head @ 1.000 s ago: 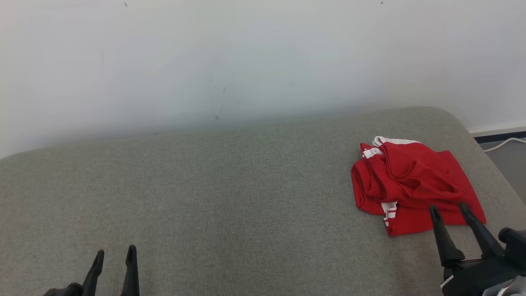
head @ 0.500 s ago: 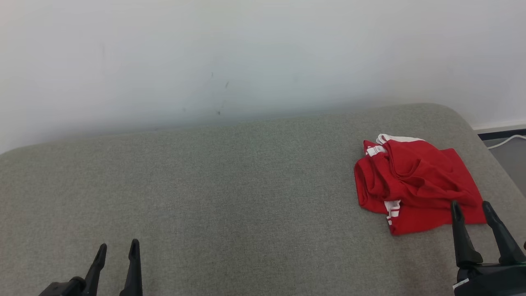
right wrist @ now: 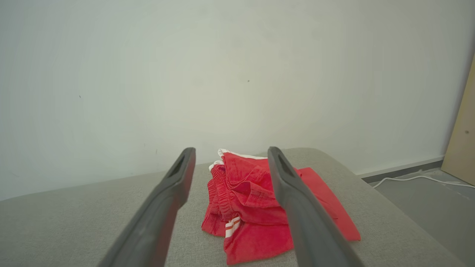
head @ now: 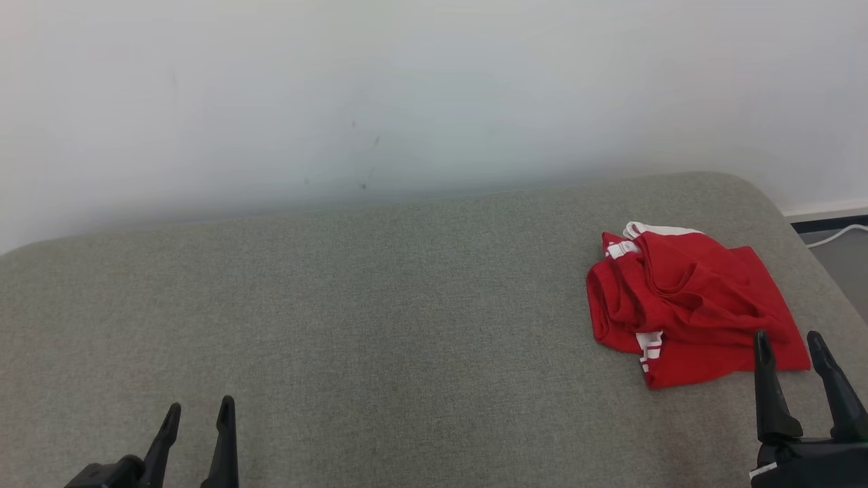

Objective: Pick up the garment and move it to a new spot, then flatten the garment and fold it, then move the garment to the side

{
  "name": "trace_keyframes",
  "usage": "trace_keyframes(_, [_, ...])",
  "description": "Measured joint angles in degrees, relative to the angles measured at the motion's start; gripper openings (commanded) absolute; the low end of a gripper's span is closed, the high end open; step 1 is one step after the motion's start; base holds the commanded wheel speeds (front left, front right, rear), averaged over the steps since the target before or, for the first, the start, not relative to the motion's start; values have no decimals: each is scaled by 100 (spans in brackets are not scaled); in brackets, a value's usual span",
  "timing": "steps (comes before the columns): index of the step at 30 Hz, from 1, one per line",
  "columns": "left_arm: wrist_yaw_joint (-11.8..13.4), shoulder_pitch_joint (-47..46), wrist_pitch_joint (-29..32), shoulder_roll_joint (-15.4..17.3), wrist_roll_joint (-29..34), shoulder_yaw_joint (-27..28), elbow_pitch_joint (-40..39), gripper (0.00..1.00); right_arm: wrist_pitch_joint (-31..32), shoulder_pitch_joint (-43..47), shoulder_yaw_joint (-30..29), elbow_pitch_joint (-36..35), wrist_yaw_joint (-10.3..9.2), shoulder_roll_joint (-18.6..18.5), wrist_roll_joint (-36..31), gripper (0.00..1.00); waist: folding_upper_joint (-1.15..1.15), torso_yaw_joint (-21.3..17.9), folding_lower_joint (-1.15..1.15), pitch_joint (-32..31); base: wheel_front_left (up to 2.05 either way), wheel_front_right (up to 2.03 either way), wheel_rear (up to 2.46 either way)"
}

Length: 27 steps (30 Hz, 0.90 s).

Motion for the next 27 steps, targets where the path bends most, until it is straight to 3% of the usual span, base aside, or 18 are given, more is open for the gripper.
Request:
trace_keyframes(20, [0, 34, 234, -22, 49, 56, -123, 100, 0, 107, -155, -177, 0, 162, -241, 100, 0, -42, 0, 28, 0, 0, 0])
trace_keyframes(21, [0, 34, 237, -22, 51, 56, -124, 0, 0, 107, -163, -185, 0, 164, -250, 0, 0, -41, 0, 30, 0, 0, 0])
trace_keyframes(27, [-7, 165, 235, -181, 29, -21, 207, 0, 10, 245, -33, 153, 7, 435, -264, 0, 0, -40, 0, 32, 0, 0, 0])
